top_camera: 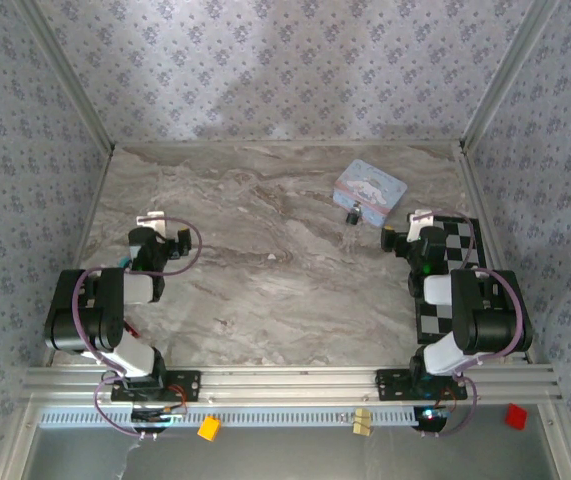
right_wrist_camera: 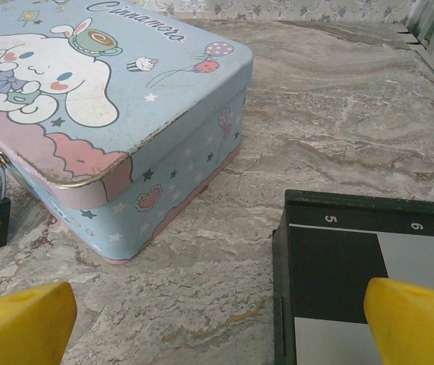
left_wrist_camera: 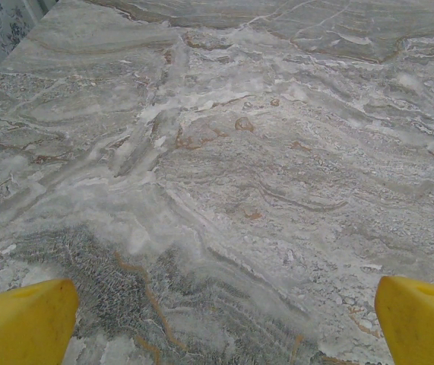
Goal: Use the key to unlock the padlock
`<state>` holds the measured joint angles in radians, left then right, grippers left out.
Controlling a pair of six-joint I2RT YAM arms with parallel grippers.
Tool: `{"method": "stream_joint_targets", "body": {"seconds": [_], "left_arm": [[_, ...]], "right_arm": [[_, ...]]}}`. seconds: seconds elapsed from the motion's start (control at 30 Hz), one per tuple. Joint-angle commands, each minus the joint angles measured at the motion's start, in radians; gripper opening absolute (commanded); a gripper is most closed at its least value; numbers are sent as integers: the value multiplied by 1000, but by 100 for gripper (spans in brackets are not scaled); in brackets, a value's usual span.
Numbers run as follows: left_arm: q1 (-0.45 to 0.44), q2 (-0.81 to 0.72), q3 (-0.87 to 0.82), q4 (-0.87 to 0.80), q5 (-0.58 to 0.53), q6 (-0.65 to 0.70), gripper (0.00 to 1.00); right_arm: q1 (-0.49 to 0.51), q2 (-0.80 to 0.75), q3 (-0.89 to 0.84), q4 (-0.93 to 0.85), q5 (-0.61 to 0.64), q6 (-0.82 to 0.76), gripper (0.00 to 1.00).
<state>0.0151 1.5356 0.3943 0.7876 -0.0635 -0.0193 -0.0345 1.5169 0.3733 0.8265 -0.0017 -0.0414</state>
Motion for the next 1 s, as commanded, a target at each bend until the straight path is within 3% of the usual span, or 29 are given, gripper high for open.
{"method": "stream_joint_targets", "body": {"seconds": [0.0, 0.37, 0.53, 0.63, 0.77, 0.87, 0.97], "left_arm": [[-1, -2, 23, 18, 14, -6, 100], [-2, -4, 22, 24, 8, -7, 100], [-27, -158, -25, -31, -32, 1, 100], [-53, -298, -27, -169, -76, -28, 100], [-126, -506, 22, -390, -146, -45, 100], [-153, -649, 86, -564, -197, -164, 100], [-153, -748, 212, -859, -253, -324, 100]], "right_arm": [[-7, 6, 20, -13, -12, 9, 99], [3, 4, 16, -4, 11, 3, 99], [48, -112, 10, -87, 54, -42, 99], [69, -230, -22, -120, 64, -51, 99], [87, -453, -5, -294, 54, 1, 99], [102, -637, 56, -501, 36, 94, 99], [110, -765, 158, -745, 180, 289, 99]]}}
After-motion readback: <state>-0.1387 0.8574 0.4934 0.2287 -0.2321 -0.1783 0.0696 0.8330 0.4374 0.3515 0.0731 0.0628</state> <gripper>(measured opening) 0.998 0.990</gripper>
